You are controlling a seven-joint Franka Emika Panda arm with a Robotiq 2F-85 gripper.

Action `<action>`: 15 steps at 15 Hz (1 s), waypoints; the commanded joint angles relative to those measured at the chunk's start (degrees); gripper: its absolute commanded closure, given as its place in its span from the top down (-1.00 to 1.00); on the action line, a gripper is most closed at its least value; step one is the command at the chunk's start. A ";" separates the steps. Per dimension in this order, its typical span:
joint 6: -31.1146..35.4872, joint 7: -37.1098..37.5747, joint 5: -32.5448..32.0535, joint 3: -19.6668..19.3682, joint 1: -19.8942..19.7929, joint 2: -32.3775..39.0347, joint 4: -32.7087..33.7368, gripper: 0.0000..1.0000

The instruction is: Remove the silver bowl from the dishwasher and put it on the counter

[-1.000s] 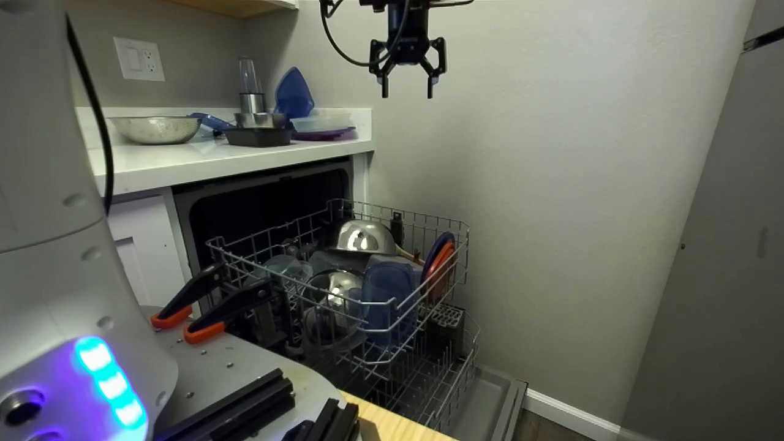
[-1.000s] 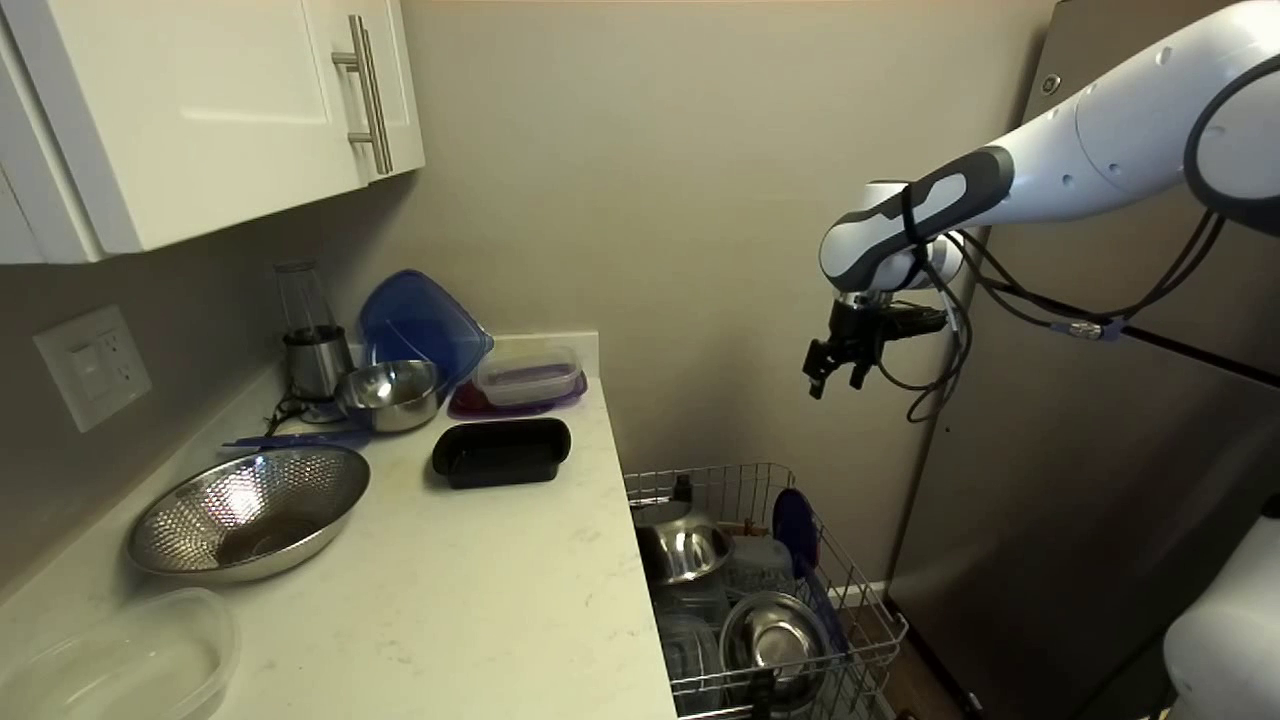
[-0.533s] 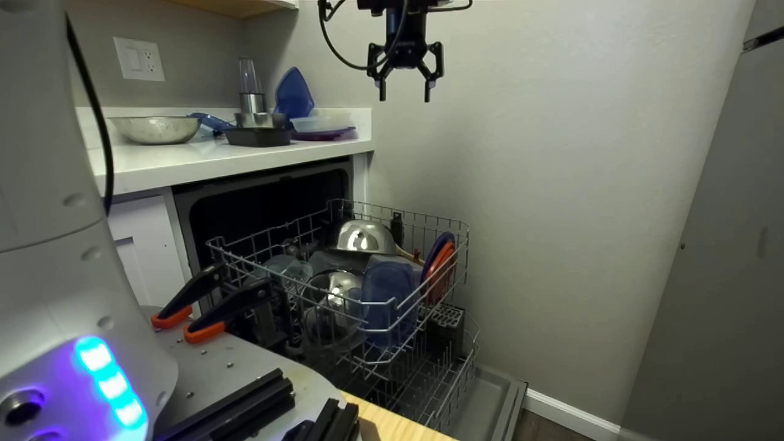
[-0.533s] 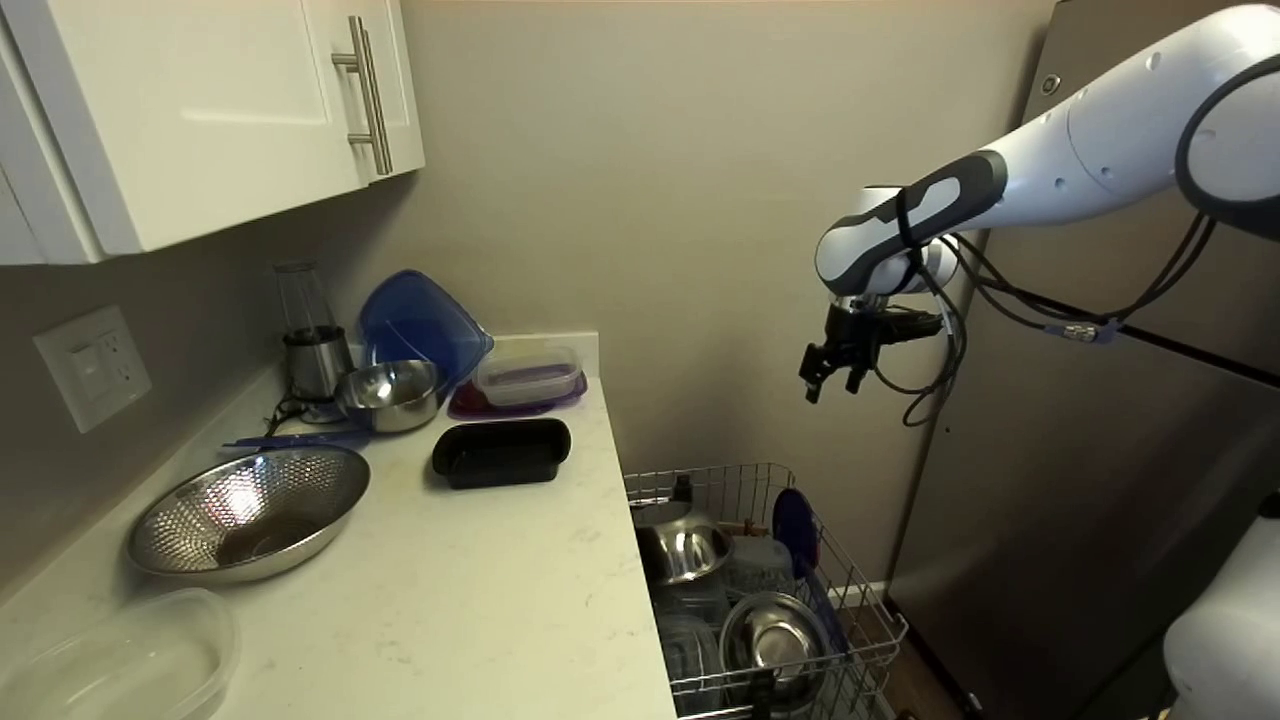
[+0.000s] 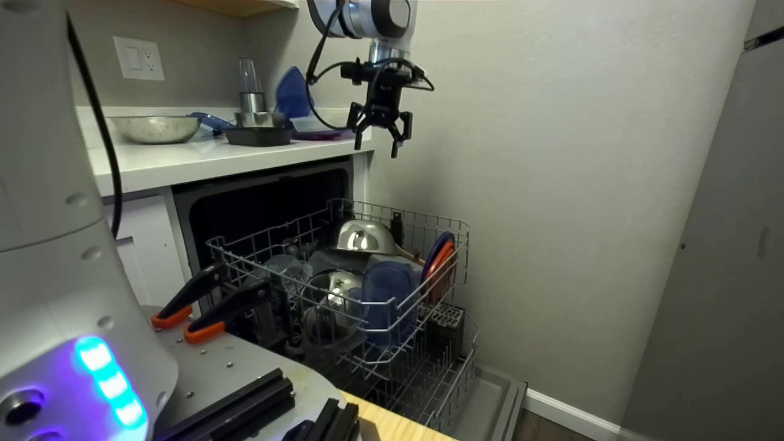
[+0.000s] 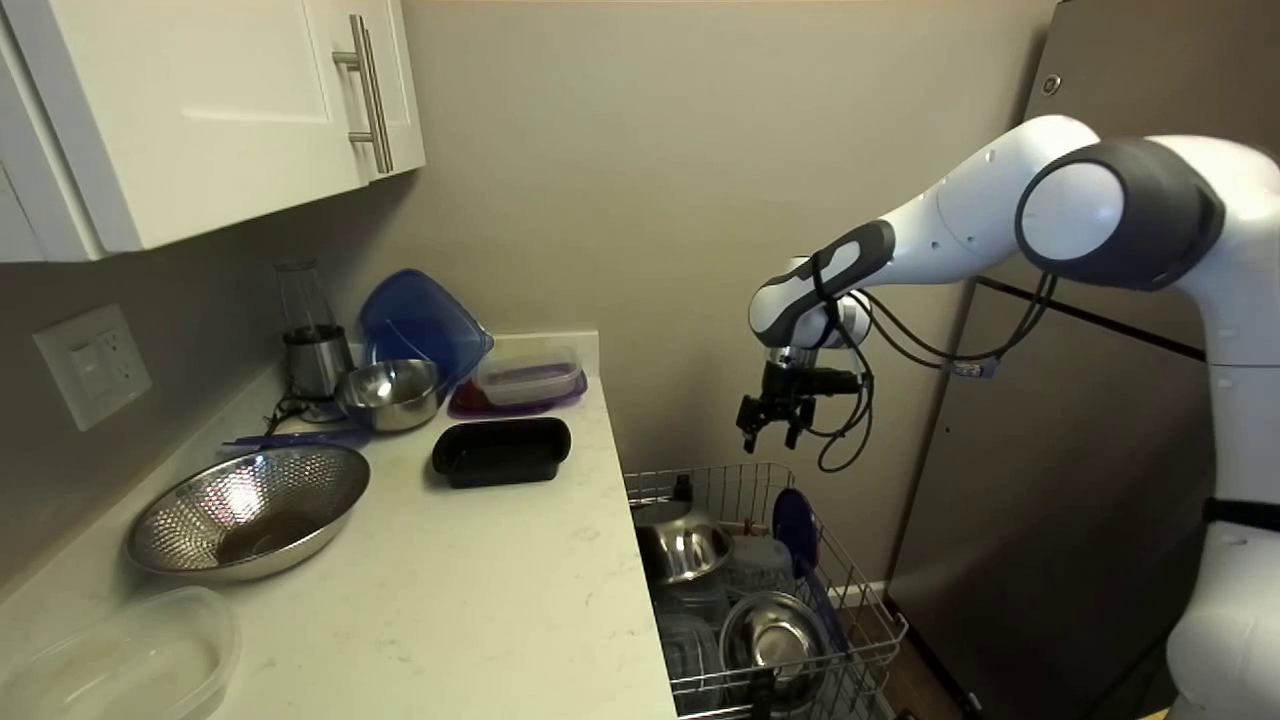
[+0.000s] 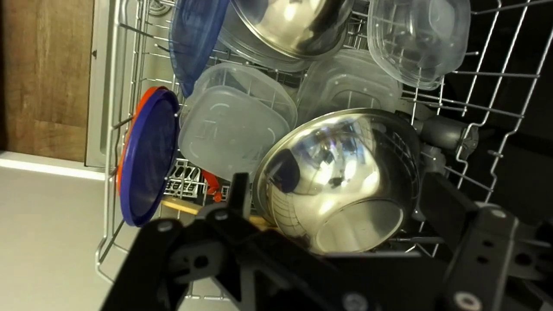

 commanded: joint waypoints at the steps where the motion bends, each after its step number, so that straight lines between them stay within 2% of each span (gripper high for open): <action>1: -2.99 4.65 1.03 0.92 0.14 7.35 7.96 1.00; 6: -2.54 8.05 5.49 2.12 -1.18 16.09 15.20 1.00; 12: -7.66 6.65 15.50 5.30 -6.40 24.97 22.47 1.00; 15: -9.06 7.91 18.80 5.72 -7.79 28.54 25.57 1.00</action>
